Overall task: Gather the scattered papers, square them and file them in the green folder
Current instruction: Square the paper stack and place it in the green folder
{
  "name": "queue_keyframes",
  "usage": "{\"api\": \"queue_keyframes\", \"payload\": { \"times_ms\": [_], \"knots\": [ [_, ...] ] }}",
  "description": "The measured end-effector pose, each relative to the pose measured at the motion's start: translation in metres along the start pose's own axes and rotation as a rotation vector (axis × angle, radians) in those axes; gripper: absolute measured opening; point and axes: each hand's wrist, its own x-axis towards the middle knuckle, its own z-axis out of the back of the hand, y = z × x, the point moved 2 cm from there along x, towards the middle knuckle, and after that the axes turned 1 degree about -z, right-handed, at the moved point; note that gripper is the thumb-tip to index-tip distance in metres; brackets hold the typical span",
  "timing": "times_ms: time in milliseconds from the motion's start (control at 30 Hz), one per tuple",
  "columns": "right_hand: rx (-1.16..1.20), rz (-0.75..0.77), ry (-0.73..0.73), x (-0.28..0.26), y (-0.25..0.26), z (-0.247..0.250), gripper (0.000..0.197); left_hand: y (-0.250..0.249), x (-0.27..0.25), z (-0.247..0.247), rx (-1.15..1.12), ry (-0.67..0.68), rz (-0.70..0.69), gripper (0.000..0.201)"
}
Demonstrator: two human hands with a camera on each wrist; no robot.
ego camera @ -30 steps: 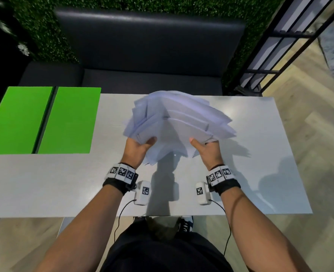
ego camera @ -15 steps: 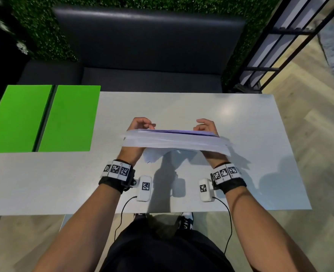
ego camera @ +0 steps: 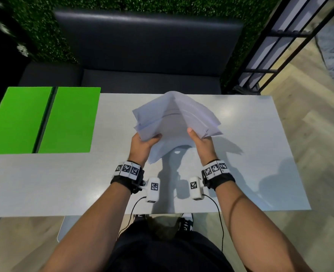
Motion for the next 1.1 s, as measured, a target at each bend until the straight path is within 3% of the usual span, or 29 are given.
{"api": "queue_keyframes", "payload": {
  "times_ms": [67, 200, 400, 500, 600, 667, 733, 833, 1100],
  "knots": [
    [0.042, 0.014, 0.006, 0.005, -0.001, -0.003, 0.005, 0.000, 0.001, -0.003, -0.039, -0.029, 0.019, 0.033],
    [0.080, 0.058, -0.022, 0.012, 0.003, 0.000, 0.013, -0.008, 0.003, -0.003, -0.038, -0.003, -0.036, 0.030],
    [0.036, -0.004, 0.021, 0.018, -0.012, 0.010, 0.049, -0.004, 0.011, 0.002, 0.044, 0.014, 0.015, 0.033],
    [-0.037, -0.007, 0.077, 0.019, -0.011, 0.008, 0.039, -0.008, 0.014, 0.004, 0.025, 0.024, -0.021, 0.049],
    [-0.064, -0.038, 0.108, 0.020, -0.016, 0.003, 0.055, -0.008, 0.017, 0.007, -0.028, -0.003, -0.004, 0.056],
    [-0.099, -0.057, 0.123, 0.021, -0.018, 0.001, 0.055, -0.005, 0.020, 0.008, -0.050, 0.021, 0.033, 0.053],
    [-0.112, -0.066, 0.124, 0.020, -0.017, 0.001, 0.043, 0.000, 0.021, 0.008, -0.015, 0.049, 0.061, 0.042],
    [-0.067, -0.014, 0.119, 0.020, -0.007, 0.000, 0.039, 0.000, 0.020, 0.005, 0.013, 0.024, 0.082, 0.039],
    [0.014, 0.174, 0.058, 0.023, 0.018, 0.007, 0.057, -0.024, 0.027, 0.008, 0.102, 0.061, -0.102, 0.050]
  ]
}}
